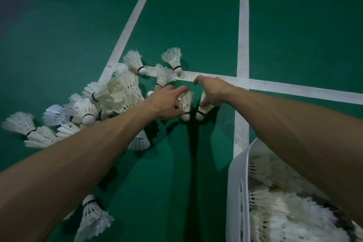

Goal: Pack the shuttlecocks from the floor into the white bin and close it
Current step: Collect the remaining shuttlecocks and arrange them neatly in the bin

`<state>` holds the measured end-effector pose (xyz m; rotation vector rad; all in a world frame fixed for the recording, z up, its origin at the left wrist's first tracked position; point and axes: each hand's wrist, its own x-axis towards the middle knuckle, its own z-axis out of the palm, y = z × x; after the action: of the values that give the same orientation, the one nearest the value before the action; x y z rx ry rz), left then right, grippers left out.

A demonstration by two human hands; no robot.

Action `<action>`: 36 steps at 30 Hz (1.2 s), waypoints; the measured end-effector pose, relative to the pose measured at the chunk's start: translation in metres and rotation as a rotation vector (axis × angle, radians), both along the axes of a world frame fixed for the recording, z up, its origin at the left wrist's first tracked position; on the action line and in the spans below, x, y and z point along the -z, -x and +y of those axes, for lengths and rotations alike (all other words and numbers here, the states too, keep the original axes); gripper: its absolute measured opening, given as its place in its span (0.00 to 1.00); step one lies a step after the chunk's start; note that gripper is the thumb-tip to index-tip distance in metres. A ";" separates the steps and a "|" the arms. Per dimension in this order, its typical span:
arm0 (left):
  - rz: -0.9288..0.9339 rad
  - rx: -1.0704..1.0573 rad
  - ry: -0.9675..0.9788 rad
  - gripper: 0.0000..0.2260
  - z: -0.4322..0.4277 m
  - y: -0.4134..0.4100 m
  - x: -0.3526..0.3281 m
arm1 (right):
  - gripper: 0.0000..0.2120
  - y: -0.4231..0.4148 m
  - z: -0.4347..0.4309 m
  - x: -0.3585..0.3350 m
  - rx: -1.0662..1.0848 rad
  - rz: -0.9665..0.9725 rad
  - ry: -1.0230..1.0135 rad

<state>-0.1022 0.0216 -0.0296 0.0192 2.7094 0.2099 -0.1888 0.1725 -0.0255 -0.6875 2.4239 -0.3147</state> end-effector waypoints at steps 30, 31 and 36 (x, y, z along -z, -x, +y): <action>0.535 0.045 -0.560 0.25 0.147 -0.066 -0.196 | 0.26 -0.084 0.226 -0.203 0.408 0.455 0.331; 0.531 0.084 -0.566 0.25 0.160 -0.074 -0.206 | 0.26 -0.094 0.240 -0.206 0.408 0.481 0.318; 0.274 0.252 -0.545 0.27 0.215 -0.109 -0.221 | 0.25 -0.147 0.292 -0.207 0.307 0.471 0.126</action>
<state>0.0064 0.2370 0.1912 0.5804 2.7878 0.9153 -0.0415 0.4644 0.1812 -0.4785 2.9894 -0.4755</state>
